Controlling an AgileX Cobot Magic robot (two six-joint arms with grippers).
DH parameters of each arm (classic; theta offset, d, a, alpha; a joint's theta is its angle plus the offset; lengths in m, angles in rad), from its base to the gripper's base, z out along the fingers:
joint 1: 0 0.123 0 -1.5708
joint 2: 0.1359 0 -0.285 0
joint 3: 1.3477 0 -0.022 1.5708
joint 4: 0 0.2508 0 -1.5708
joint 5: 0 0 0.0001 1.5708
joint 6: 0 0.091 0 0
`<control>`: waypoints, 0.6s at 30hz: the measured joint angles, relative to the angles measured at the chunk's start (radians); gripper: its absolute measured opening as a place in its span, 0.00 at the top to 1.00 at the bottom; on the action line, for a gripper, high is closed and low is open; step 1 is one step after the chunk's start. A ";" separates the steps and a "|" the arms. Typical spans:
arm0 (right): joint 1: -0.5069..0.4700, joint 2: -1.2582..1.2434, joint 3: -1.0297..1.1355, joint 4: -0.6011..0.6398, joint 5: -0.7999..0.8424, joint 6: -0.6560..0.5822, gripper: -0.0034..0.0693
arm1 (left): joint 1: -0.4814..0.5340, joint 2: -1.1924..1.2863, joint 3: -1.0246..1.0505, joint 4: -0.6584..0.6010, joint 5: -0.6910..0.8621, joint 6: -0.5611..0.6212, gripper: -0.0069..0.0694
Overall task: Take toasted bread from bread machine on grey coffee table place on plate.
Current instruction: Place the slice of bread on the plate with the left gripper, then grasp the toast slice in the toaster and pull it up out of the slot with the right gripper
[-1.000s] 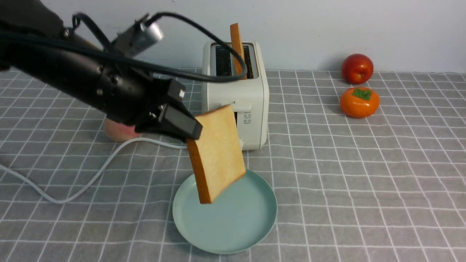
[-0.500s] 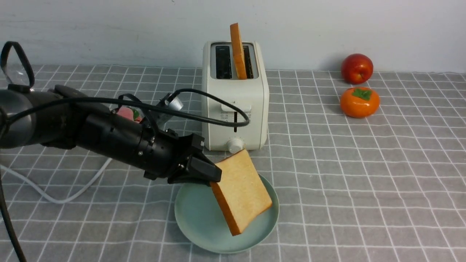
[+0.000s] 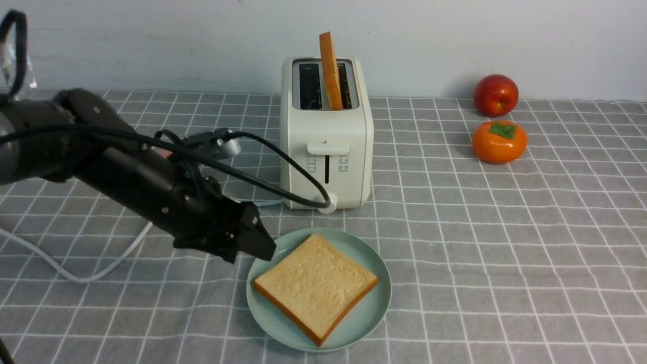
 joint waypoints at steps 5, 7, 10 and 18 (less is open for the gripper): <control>0.000 0.164 -0.141 0.034 0.082 -0.022 0.85 | 0.001 -0.142 0.000 0.258 -0.012 -0.321 0.55; 0.000 0.234 -0.195 0.094 0.119 -0.032 0.84 | 0.001 -0.206 0.007 0.321 -0.010 -0.414 0.76; 0.013 0.383 -0.276 0.269 0.149 -0.107 0.83 | 0.002 -0.318 0.062 0.359 -0.021 -0.477 0.93; 0.233 0.678 -0.434 0.335 -0.023 -0.203 0.79 | 0.002 -0.660 0.353 0.365 -0.133 -0.496 0.93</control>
